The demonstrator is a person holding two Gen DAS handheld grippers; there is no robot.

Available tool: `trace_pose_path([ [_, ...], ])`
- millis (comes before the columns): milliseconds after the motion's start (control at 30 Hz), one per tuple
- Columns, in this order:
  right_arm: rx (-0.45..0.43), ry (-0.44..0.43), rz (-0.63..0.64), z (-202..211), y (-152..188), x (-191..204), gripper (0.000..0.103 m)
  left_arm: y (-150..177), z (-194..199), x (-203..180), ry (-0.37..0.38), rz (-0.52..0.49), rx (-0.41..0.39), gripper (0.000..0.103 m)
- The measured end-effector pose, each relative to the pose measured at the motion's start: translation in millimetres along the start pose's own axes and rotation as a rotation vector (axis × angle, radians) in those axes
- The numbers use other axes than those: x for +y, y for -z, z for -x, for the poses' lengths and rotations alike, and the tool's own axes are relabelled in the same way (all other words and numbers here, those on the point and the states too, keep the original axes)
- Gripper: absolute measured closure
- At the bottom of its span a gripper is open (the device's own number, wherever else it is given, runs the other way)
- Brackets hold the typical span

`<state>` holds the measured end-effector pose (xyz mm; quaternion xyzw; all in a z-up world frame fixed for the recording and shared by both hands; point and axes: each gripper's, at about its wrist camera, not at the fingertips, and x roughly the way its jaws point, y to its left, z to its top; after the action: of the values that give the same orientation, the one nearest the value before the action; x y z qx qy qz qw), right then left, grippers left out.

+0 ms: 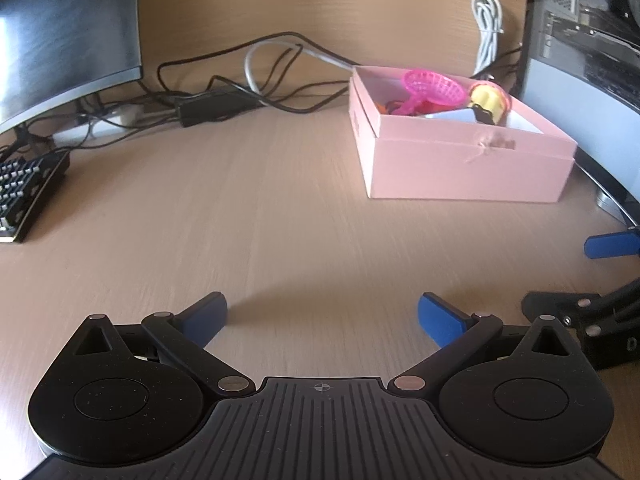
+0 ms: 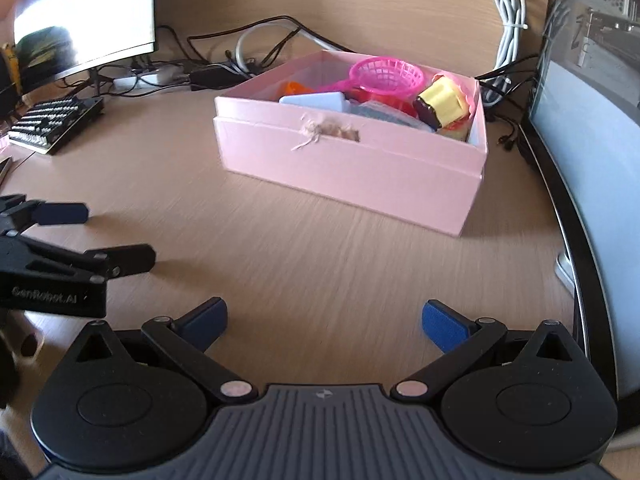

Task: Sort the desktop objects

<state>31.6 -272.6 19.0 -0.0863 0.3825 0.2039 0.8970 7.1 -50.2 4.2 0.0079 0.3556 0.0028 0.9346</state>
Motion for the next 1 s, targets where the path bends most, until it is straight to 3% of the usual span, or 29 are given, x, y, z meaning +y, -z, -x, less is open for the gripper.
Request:
trace_pose_path([
  [233,-0.109,-0.044,0.033,-19,-5,-11,0.0,-2,-3,0,0.0,0.003,-0.003,0.0],
  [1000,-0.108,-0.053,0.044,-22,-4,-13,0.0,-2,-3,0,-0.001,0.004,-0.002,0.0],
])
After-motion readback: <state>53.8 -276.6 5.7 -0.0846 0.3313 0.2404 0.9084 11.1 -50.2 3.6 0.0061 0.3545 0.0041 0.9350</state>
